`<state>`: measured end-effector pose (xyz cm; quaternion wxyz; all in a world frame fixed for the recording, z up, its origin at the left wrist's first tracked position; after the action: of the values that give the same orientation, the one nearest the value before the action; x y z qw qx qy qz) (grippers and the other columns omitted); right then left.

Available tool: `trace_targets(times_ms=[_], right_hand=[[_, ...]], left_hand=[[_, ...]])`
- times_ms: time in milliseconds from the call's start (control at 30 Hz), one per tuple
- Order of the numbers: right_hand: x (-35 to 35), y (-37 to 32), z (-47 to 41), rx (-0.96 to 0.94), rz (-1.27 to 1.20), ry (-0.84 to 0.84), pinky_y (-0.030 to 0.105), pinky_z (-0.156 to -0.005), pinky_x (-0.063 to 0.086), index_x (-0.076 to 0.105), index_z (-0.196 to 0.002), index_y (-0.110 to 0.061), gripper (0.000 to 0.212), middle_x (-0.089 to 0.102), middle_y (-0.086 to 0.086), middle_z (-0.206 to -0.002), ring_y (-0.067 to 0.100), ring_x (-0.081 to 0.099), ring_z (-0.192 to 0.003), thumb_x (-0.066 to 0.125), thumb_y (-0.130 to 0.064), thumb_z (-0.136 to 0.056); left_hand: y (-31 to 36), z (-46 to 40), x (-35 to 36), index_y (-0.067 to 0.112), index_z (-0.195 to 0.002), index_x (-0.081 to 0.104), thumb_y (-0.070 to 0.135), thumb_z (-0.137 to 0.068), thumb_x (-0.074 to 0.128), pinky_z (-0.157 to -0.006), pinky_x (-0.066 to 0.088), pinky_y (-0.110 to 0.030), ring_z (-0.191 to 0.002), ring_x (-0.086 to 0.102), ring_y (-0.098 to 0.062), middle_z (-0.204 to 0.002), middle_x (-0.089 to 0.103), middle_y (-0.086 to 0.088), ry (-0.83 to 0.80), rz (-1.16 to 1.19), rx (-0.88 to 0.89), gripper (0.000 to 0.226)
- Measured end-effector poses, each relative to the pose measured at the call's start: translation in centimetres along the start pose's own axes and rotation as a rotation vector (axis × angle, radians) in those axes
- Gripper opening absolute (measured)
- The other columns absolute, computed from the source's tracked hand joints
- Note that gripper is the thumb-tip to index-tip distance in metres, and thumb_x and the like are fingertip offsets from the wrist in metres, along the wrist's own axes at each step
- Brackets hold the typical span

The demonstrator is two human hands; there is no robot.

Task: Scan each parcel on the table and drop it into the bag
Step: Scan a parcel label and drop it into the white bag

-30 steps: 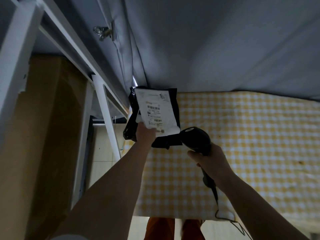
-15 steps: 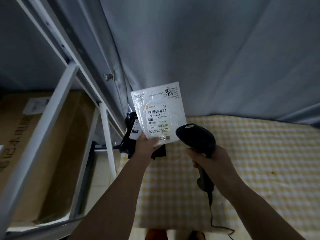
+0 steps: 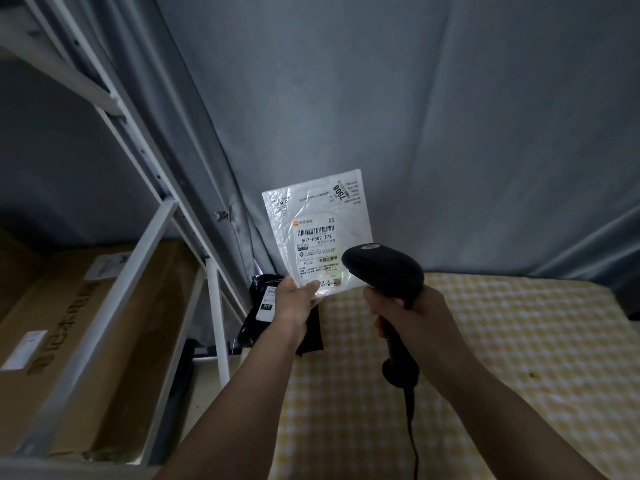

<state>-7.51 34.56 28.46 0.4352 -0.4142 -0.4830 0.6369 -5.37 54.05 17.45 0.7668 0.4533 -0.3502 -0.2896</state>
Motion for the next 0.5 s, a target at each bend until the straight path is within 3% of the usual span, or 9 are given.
trace_targets(times_ms=[200,367,500], right_hand=[[-0.47,-0.36,0.58,-0.034,-0.041,0.005,0.016,-0.049,0.045,0.065,-0.081,0.001,0.017,0.056,0.012,-0.062,0.013,0.054,-0.051,0.068,-0.015,-0.086],[-0.45,-0.3,0.54,-0.037,-0.019,0.001,0.015,-0.05,0.047,0.067,-0.083,-0.005,0.013,0.059,0.01,-0.062,0.011,0.056,-0.051,0.067,-0.018,-0.087],[-0.37,-0.03,0.22,-0.034,-0.023,0.015,0.016,-0.05,0.046,0.068,-0.086,-0.005,0.013,0.057,0.011,-0.063,0.013,0.055,-0.053,0.067,-0.018,-0.086]], left_hand=[[0.08,0.75,0.63,0.008,-0.107,0.061,-0.011,-0.091,0.054,-0.063,0.058,-0.019,-0.091,0.065,-0.025,-0.112,0.066,-0.016,0.008,-0.046,0.001,0.026],[-0.23,0.82,0.67,0.01,-0.106,0.062,-0.01,-0.091,0.054,-0.069,0.058,-0.023,-0.084,0.066,-0.017,-0.109,0.067,-0.013,-0.003,-0.061,-0.004,0.026],[-0.16,0.65,0.79,0.007,-0.11,0.062,-0.012,-0.091,0.053,-0.057,0.056,-0.019,-0.08,0.067,-0.017,-0.106,0.067,-0.013,-0.014,-0.033,-0.01,0.028]])
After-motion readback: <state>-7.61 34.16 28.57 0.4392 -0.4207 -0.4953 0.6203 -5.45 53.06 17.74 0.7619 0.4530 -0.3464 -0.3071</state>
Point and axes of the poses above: each hand's wrist, its own z-axis away from the middle knuckle, its own x-axis out of the palm, y = z × x, the point moved 7 cm from there along -z, towards the middle knuckle
